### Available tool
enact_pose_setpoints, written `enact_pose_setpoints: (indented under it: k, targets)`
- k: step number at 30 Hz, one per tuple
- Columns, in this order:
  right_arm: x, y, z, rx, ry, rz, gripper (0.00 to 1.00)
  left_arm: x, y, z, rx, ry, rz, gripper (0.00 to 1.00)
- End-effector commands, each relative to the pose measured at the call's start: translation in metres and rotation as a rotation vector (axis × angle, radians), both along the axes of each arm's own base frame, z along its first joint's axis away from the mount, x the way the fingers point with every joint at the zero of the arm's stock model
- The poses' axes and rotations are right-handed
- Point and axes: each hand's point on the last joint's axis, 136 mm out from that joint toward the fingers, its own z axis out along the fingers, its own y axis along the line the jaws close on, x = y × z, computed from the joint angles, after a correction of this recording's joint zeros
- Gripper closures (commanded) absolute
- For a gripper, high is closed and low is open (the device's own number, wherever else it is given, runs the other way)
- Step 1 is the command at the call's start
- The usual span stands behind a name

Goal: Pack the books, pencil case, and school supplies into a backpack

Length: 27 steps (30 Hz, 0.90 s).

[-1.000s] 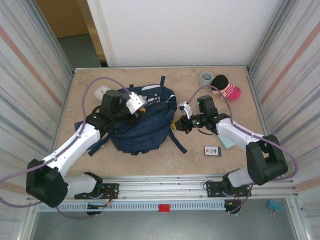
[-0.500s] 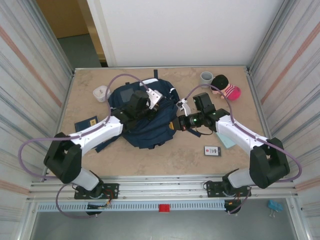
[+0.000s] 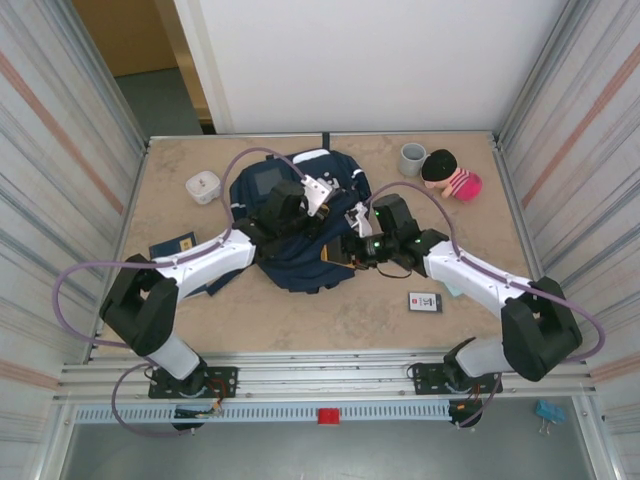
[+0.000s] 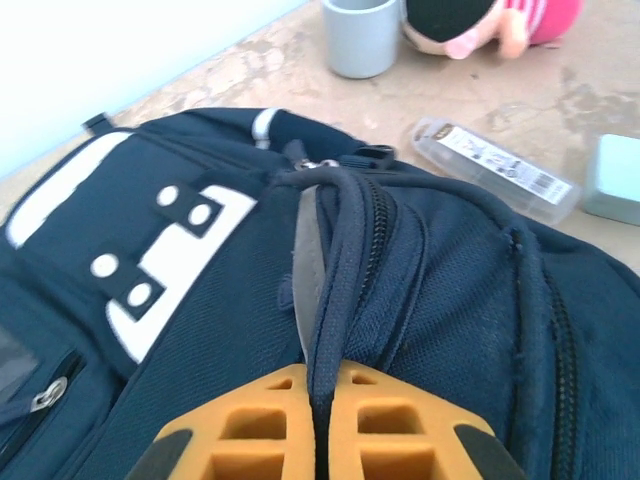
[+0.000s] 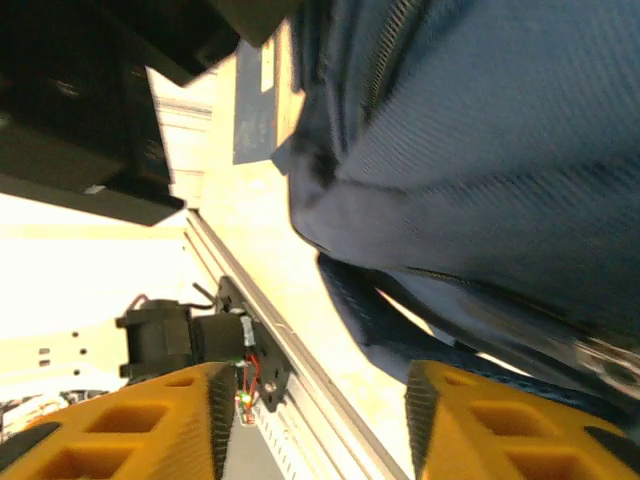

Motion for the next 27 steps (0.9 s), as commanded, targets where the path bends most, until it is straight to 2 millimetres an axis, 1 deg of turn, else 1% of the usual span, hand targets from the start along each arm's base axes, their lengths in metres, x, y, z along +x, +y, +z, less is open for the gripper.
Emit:
enact_pose_setpoints:
  k: [1, 2, 5, 8, 10, 15, 20, 21, 22, 25, 26, 27]
  targets:
    - [0.006, -0.023, 0.015, 0.05, 0.052, -0.111, 0.41, -0.006, -0.002, 0.042, -0.118, -0.106, -0.132, 1.0]
    - [0.009, -0.032, 0.014, 0.051, 0.075, -0.154, 0.38, -0.01, -0.001, 0.044, -0.134, -0.111, -0.172, 1.0]
    - [0.016, -0.052, 0.009, 0.063, 0.124, -0.242, 0.32, -0.02, -0.001, 0.044, -0.145, -0.115, -0.281, 1.0]
    - [0.024, -0.061, 0.007, 0.074, 0.133, -0.294, 0.27, -0.03, 0.0, 0.046, -0.162, -0.109, -0.373, 1.0]
    - [0.032, -0.061, 0.006, 0.088, 0.149, -0.306, 0.26, -0.035, 0.0, 0.051, -0.198, -0.1, -0.426, 1.0]
    - [0.047, -0.049, -0.003, 0.136, 0.202, -0.339, 0.24, -0.044, -0.001, 0.06, -0.242, -0.092, -0.501, 1.0]
    - [0.057, -0.029, -0.009, 0.146, 0.212, -0.344, 0.25, -0.05, -0.002, 0.062, -0.261, -0.08, -0.529, 1.0]
    - [0.058, -0.025, -0.009, 0.154, 0.212, -0.341, 0.28, -0.05, -0.002, 0.063, -0.265, -0.078, -0.53, 1.0]
    - [0.059, -0.022, -0.01, 0.167, 0.232, -0.35, 0.35, -0.05, -0.002, 0.062, -0.264, -0.073, -0.526, 1.0]
    - [0.062, -0.015, -0.012, 0.183, 0.238, -0.375, 0.64, -0.045, 0.002, 0.061, -0.248, -0.062, -0.474, 1.0]
    - [0.063, -0.014, -0.01, 0.191, 0.233, -0.387, 0.72, -0.041, 0.006, 0.06, -0.24, -0.052, -0.434, 1.0]
    - [0.064, -0.014, -0.008, 0.198, 0.224, -0.397, 0.78, -0.039, 0.009, 0.061, -0.236, -0.042, -0.398, 0.95]
